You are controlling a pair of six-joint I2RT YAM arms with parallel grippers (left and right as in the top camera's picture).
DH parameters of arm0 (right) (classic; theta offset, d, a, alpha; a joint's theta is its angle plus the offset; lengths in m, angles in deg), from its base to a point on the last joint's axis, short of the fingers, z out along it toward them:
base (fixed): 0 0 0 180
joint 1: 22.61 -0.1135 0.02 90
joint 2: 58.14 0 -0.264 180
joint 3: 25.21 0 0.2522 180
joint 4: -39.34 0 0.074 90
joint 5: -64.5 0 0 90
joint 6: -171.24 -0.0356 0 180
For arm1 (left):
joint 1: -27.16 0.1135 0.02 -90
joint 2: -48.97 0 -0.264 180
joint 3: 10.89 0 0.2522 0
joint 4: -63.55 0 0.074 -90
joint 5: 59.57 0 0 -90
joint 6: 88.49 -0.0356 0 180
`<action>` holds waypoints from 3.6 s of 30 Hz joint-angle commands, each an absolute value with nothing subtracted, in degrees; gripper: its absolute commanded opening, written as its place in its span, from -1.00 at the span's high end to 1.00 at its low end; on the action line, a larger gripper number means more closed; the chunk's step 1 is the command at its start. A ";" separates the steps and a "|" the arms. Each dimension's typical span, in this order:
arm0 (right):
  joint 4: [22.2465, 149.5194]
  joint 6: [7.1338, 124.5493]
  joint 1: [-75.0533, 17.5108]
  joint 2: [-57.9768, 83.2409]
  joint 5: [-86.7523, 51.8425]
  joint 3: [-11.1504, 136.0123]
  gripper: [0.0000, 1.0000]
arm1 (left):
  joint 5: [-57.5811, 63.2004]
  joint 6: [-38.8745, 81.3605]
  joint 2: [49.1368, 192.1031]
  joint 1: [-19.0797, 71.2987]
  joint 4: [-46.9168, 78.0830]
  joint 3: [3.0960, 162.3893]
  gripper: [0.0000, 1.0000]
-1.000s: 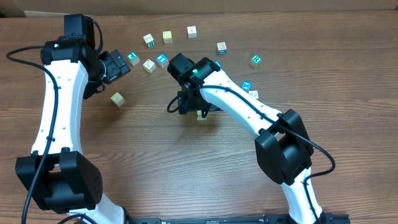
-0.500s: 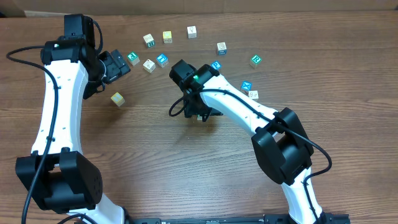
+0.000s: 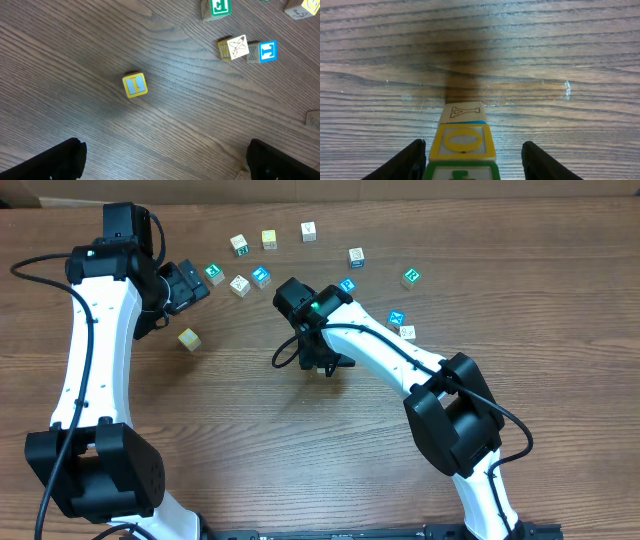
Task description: Form a tower
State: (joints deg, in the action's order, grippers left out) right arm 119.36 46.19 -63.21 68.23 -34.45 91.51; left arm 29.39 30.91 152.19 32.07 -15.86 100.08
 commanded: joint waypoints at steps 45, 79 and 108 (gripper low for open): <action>115.68 45.06 -63.36 66.94 -33.16 88.25 0.39 | 29.76 29.80 152.87 31.98 -15.99 100.10 -0.99; 115.25 47.24 -63.36 66.94 -33.16 88.25 0.46 | 29.76 29.80 152.87 31.98 -15.99 100.10 -0.99; 118.02 54.59 -63.25 66.89 -34.49 97.68 -0.67 | 29.76 29.80 152.87 31.98 -15.99 100.10 -0.99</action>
State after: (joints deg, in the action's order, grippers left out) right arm 116.84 49.45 -63.18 68.25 -33.22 89.94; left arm 29.39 30.91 152.19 32.07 -15.88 100.08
